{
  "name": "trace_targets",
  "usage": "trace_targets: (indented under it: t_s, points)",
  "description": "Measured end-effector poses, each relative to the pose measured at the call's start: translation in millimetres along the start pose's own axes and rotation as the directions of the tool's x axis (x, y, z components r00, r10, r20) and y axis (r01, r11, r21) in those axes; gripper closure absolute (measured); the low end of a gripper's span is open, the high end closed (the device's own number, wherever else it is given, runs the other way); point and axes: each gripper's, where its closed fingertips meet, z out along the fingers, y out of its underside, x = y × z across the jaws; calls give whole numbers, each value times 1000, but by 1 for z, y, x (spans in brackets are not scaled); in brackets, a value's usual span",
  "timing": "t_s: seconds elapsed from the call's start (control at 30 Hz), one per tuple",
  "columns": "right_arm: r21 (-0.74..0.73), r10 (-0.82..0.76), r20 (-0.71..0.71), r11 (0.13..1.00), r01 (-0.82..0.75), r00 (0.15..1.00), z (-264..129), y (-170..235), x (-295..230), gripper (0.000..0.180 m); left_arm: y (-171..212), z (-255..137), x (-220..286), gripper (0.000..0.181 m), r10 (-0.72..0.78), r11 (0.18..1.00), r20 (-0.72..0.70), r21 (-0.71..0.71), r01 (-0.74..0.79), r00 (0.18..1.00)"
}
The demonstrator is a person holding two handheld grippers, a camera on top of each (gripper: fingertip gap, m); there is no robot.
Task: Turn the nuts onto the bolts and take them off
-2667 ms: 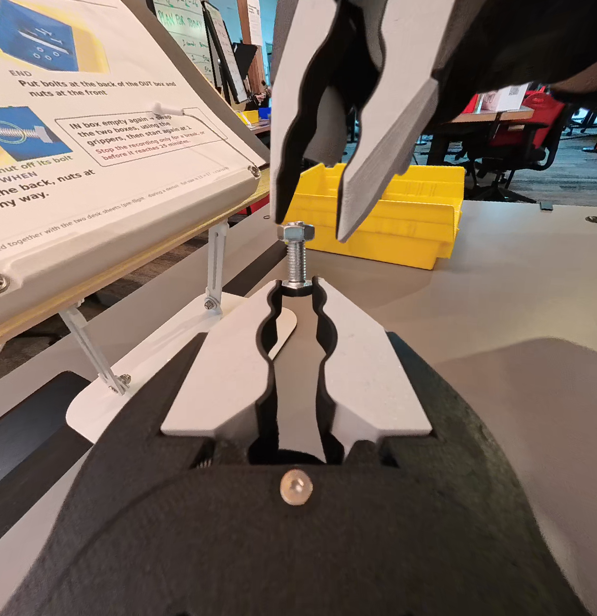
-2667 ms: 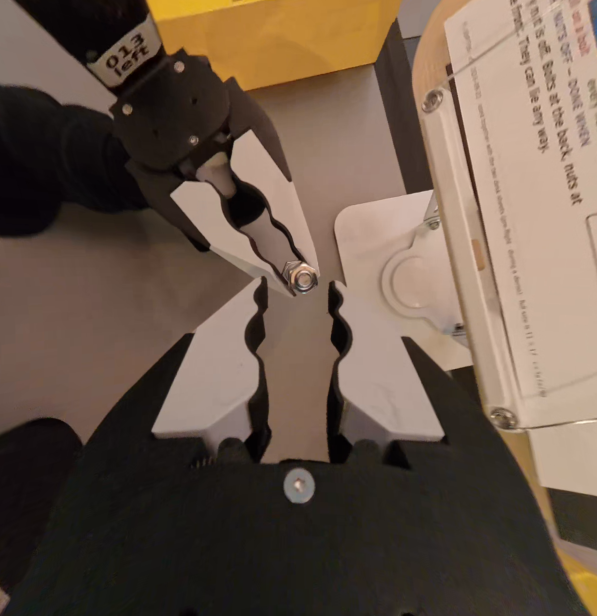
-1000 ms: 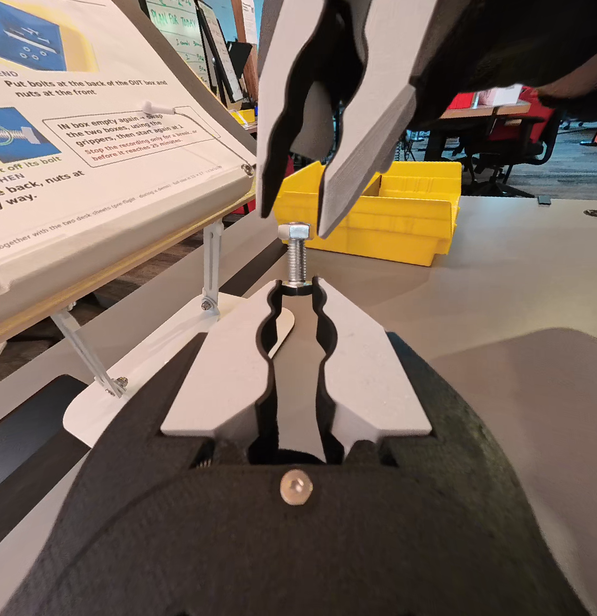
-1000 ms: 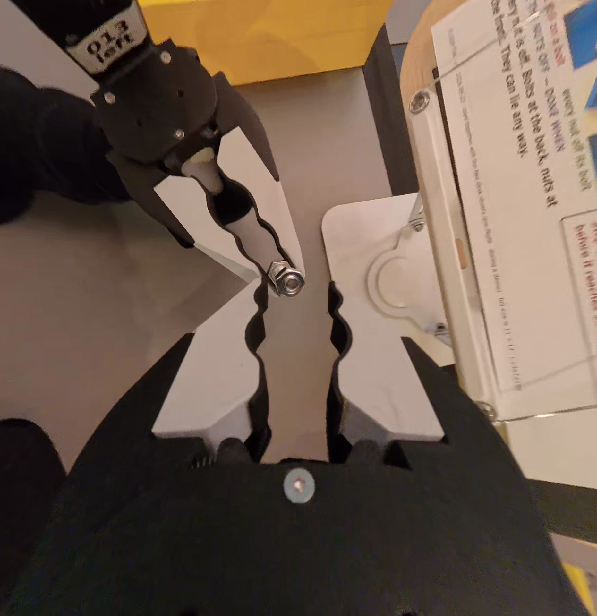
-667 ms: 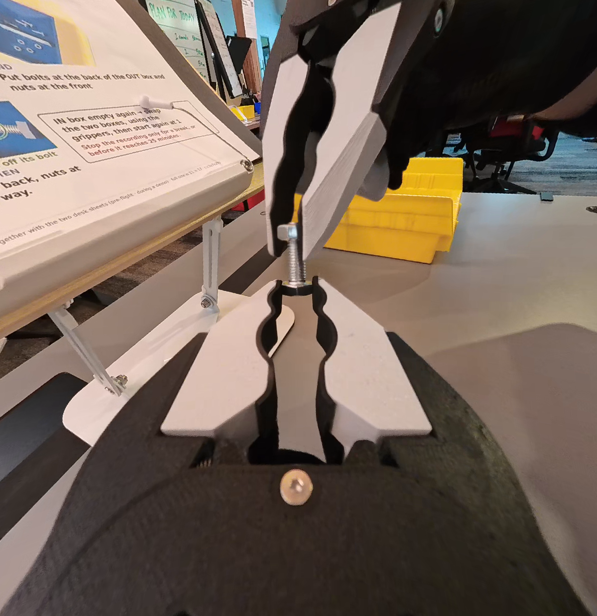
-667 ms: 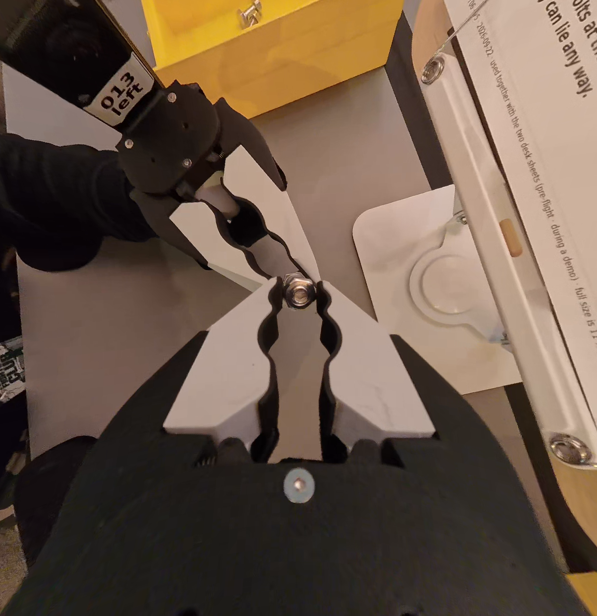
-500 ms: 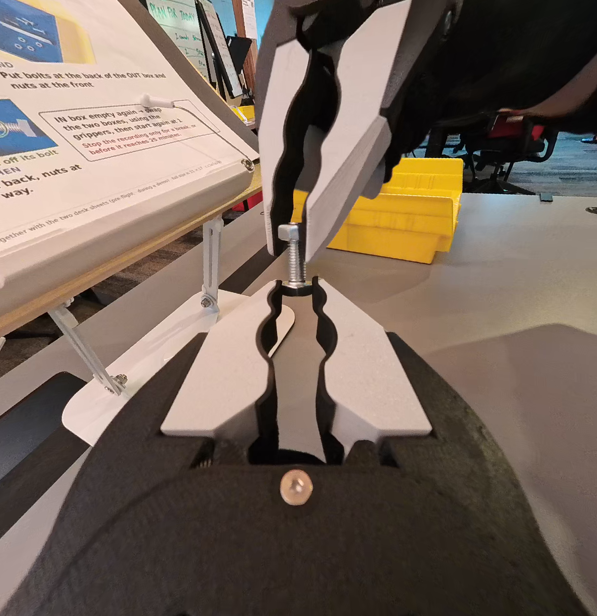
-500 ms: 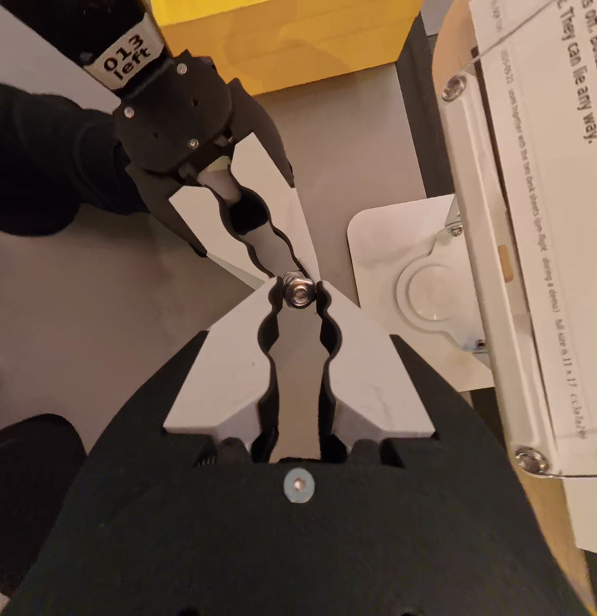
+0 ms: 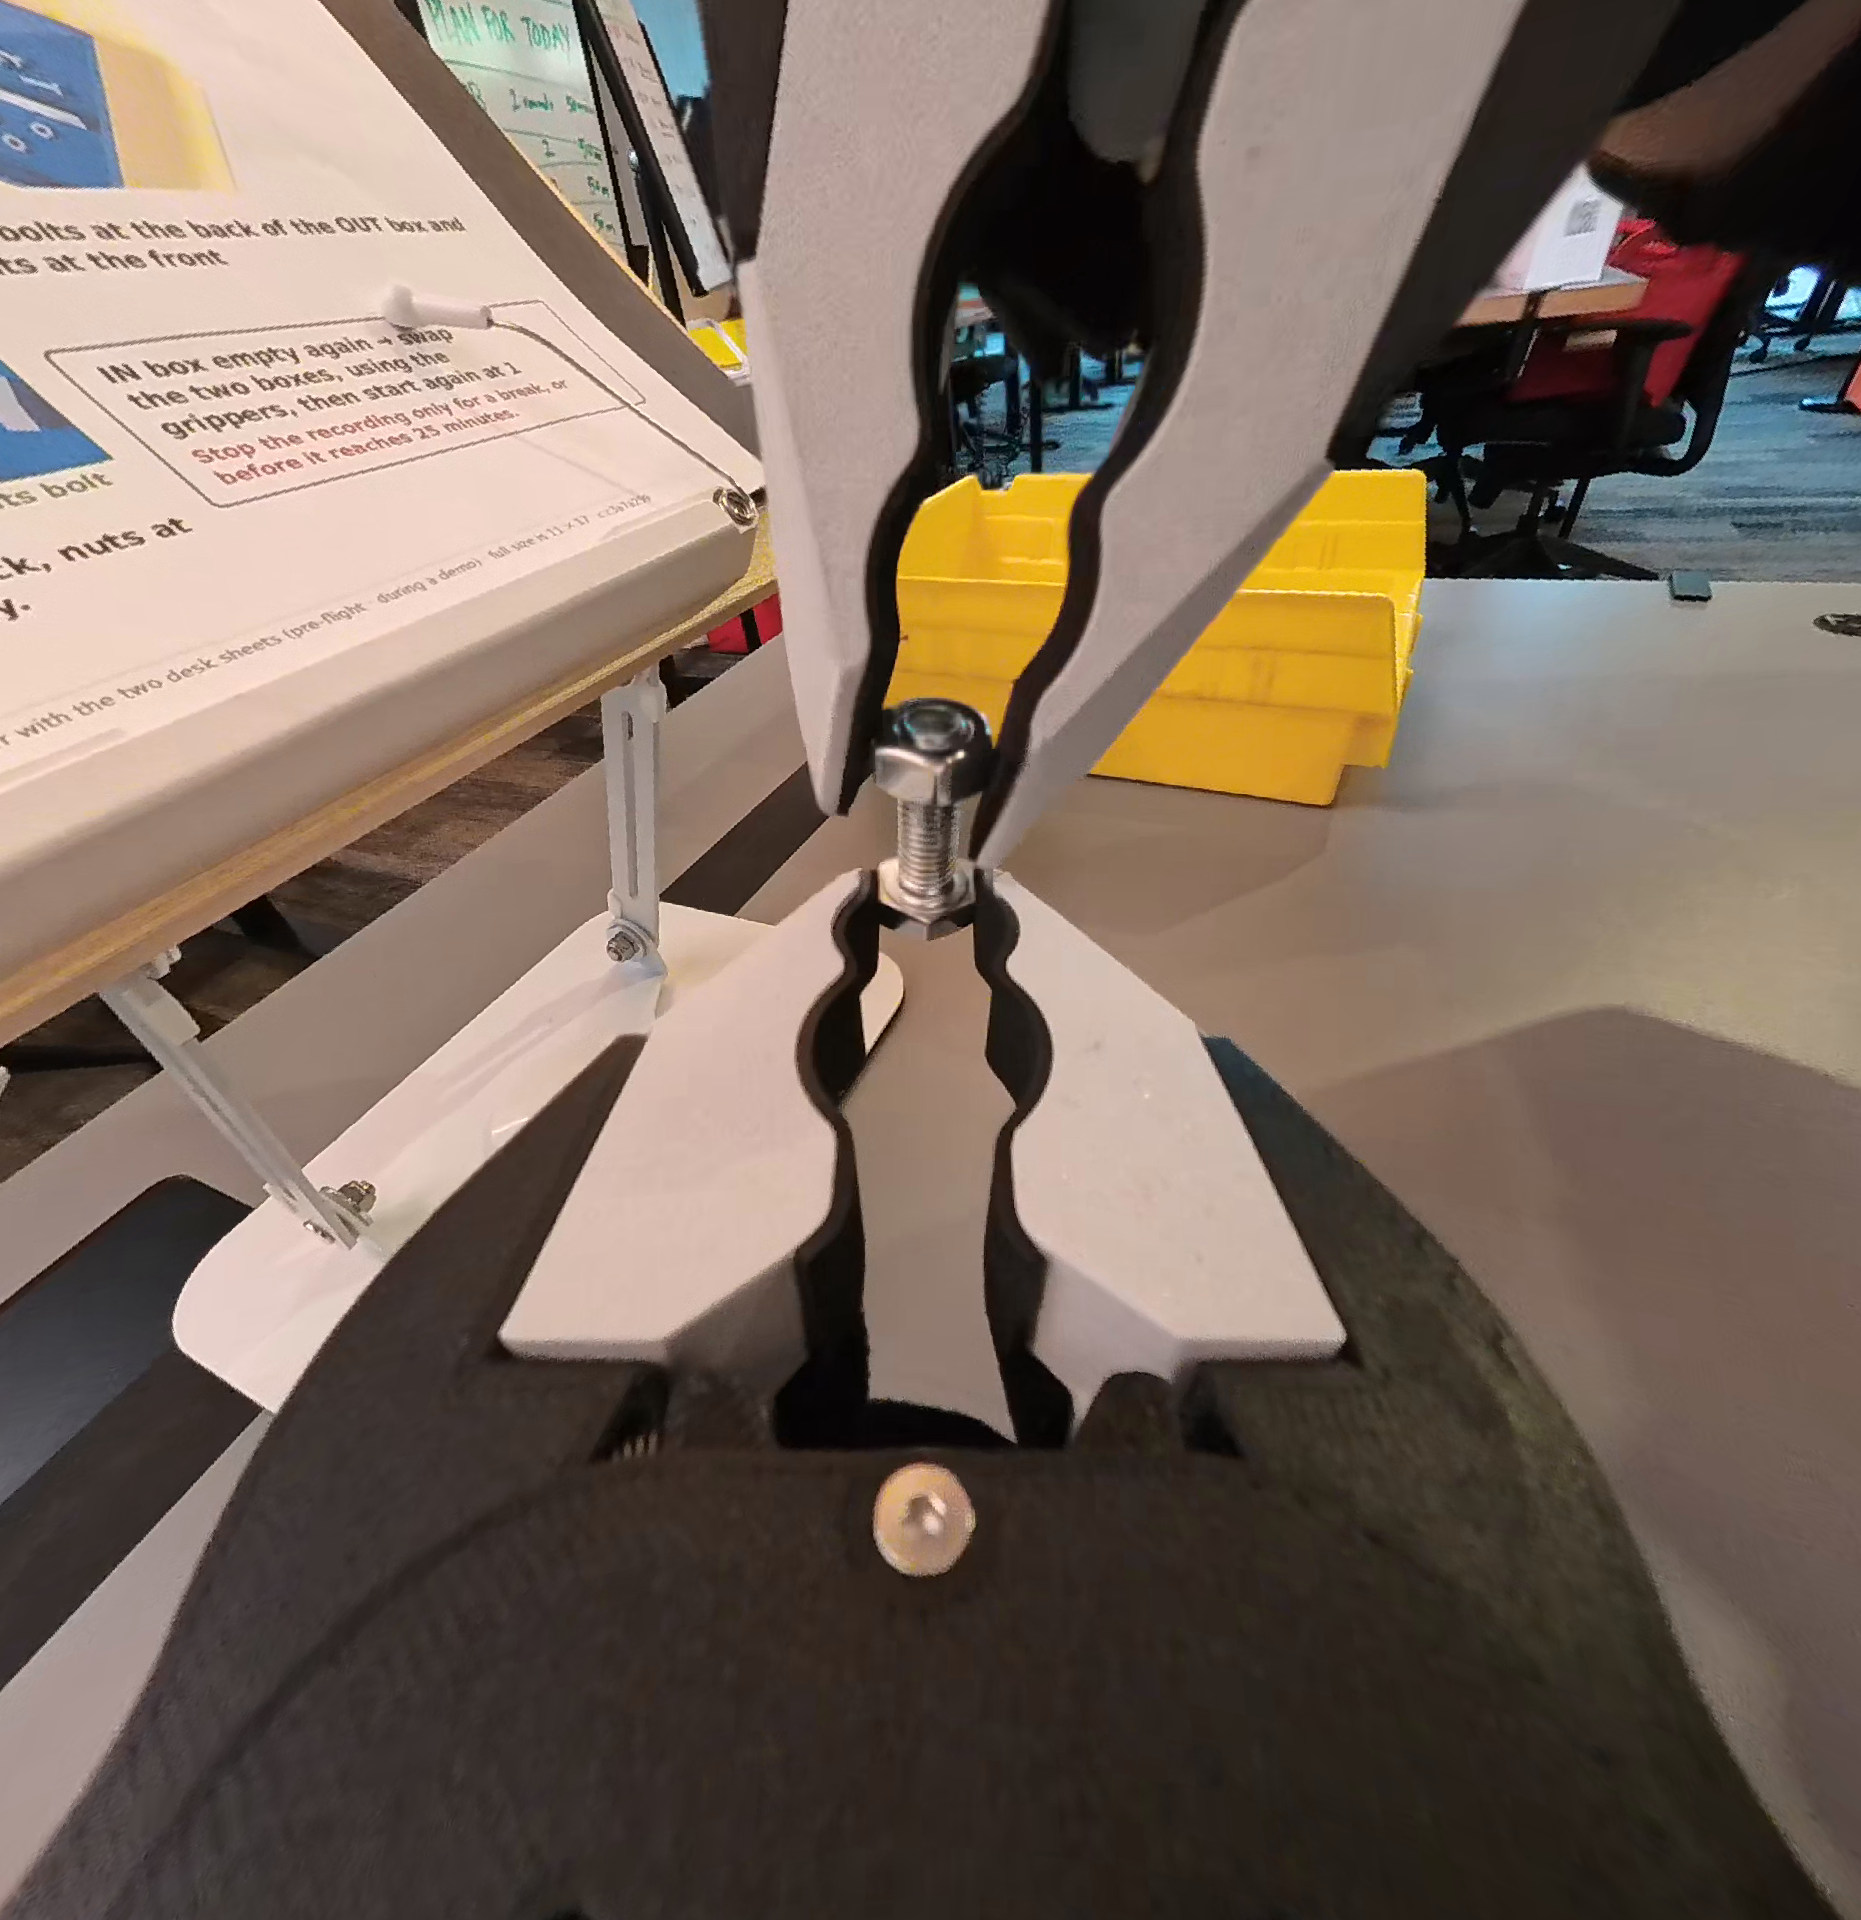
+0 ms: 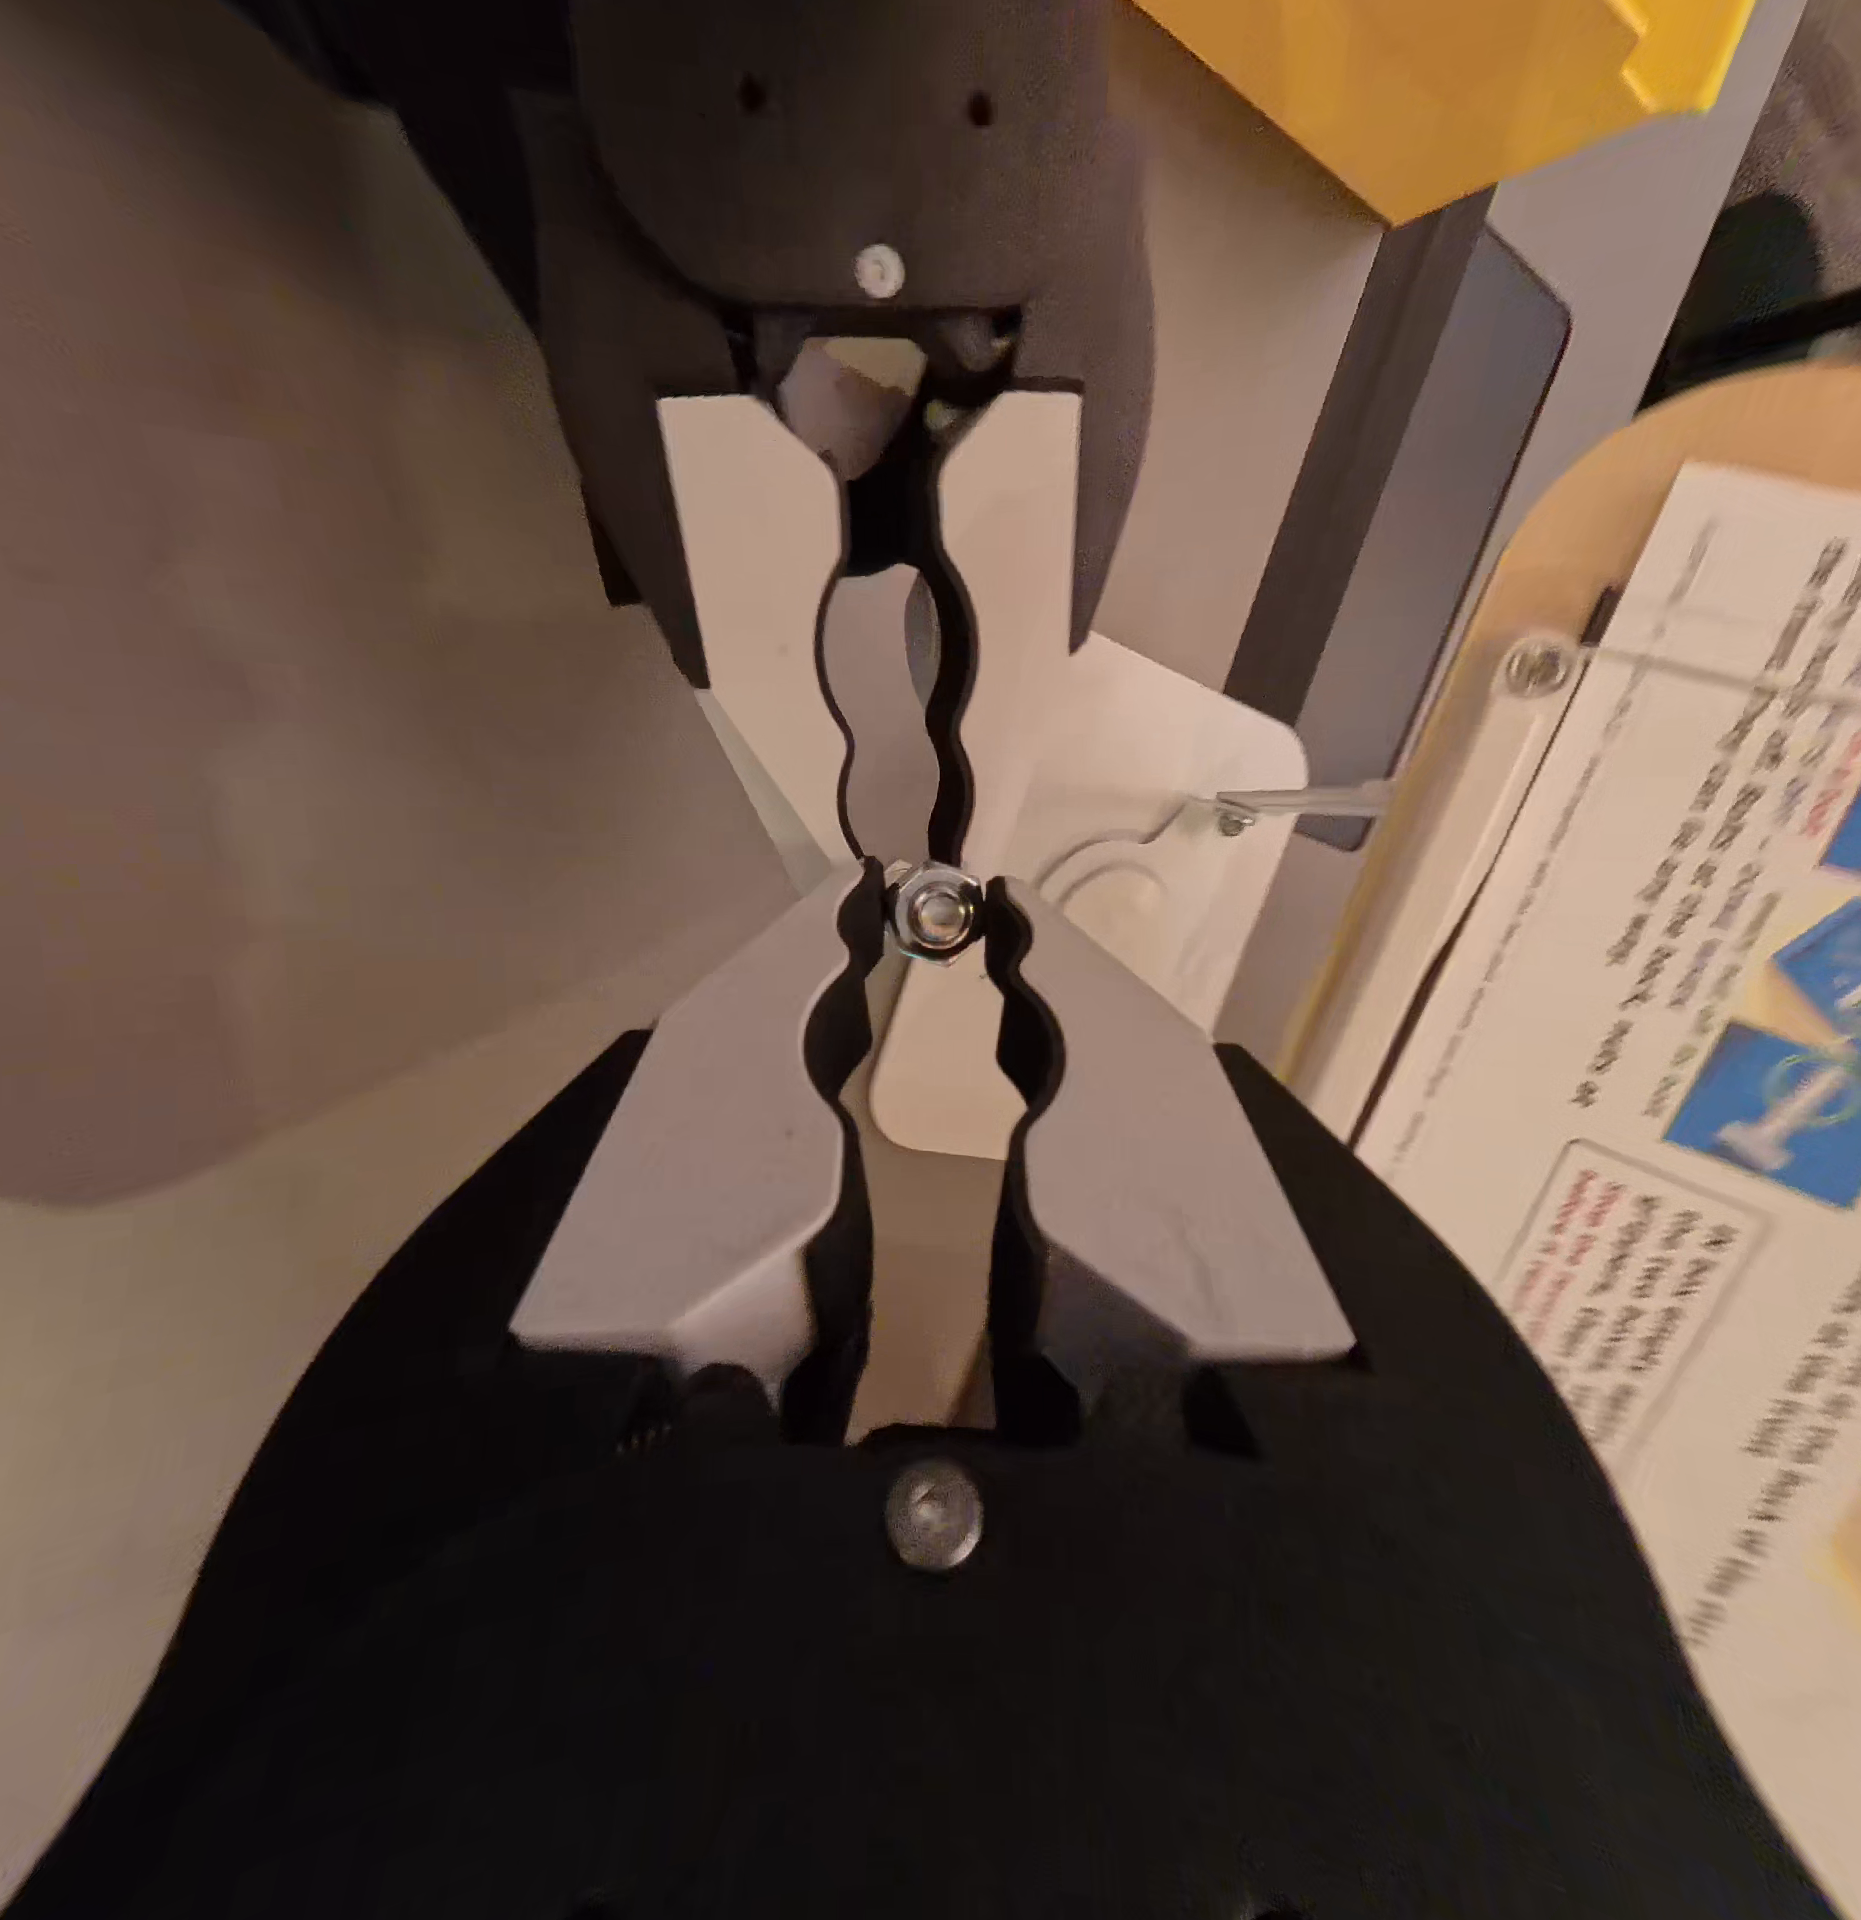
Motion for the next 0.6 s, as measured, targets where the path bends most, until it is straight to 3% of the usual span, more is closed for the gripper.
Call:
trace_targets:
  t_s: [0.07, 0.17, 0.6]
  points:
    - [-47, -94, -37, 995, 93, 995, 0, -1, -1, 163, -1, 0, 1, 165, 10, 1000, -3, -1, -10, 1000]
    - [-89, -106, -38, 991, 103, 994, 1, 1, -1, 163, 0, 1, 2, 165, 12, 1000, -5, -5, -12, 1000]
    - [48, 109, 43, 993, -111, 993, -4, 4, 2, 163, -4, -2, 1, 165, 5, 1000, -7, 16, -5, 1000]
